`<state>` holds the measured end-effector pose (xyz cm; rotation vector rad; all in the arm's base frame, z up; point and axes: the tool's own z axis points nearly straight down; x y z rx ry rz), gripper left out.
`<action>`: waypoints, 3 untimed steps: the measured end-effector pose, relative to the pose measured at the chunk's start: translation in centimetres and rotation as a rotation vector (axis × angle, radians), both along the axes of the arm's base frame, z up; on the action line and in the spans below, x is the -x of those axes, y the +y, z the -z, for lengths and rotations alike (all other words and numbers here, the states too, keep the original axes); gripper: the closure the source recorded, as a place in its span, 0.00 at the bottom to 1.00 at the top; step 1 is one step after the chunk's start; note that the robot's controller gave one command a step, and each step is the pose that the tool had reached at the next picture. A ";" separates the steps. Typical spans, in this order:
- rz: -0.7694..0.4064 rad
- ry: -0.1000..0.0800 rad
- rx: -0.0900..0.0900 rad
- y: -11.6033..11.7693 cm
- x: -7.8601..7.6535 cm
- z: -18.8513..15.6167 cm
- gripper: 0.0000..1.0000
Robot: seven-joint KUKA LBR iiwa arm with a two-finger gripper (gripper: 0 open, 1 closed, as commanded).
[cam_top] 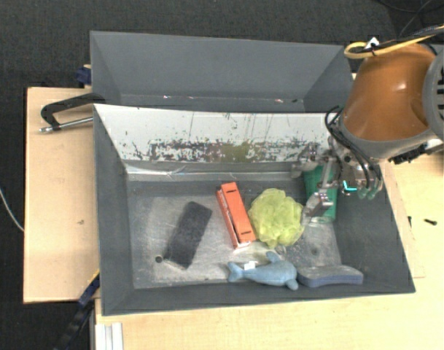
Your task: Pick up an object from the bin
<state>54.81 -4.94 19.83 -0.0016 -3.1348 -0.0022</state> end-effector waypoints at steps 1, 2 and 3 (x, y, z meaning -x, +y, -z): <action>-0.001 -0.008 0.001 0.0 -0.2 -0.4 0.00; -0.131 -0.027 0.001 3.5 1.3 11.1 1.00; -0.131 -0.027 0.001 3.5 1.3 11.1 1.00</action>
Offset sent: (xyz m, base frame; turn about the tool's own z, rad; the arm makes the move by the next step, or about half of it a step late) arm -0.0217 0.0340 -0.1227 -0.1321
